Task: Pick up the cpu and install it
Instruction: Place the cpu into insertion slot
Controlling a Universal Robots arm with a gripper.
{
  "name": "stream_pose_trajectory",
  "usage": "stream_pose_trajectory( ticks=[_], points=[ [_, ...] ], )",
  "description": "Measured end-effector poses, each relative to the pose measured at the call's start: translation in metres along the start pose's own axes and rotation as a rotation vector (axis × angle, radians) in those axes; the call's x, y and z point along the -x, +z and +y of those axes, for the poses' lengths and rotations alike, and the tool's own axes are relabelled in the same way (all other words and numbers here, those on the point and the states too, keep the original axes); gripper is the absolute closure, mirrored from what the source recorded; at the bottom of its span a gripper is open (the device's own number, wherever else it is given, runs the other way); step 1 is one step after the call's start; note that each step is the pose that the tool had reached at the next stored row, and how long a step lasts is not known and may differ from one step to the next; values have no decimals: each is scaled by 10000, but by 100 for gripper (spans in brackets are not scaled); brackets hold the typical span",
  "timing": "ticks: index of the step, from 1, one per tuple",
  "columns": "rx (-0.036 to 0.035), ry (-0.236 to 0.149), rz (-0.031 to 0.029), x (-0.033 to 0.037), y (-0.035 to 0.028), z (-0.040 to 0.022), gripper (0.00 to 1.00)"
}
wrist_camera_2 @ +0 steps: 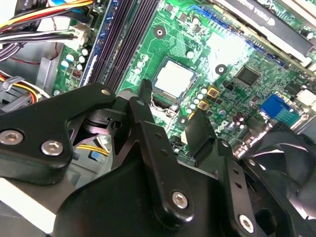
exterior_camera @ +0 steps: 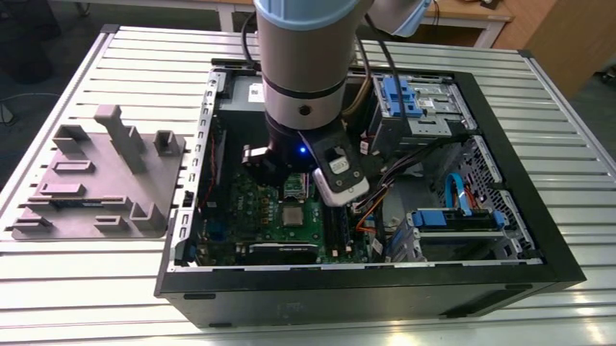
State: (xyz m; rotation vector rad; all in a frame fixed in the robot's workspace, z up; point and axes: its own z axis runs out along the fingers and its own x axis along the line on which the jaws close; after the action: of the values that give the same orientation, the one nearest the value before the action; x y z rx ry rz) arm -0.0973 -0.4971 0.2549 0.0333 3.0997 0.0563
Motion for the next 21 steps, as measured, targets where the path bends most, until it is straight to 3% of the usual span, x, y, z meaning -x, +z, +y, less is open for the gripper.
stream_pose_trajectory(
  ticks=[15,21],
  points=[
    [1,0,0,-4,113,-35,46],
    [6,-1,-3,-5,129,-35,46]
  ],
)
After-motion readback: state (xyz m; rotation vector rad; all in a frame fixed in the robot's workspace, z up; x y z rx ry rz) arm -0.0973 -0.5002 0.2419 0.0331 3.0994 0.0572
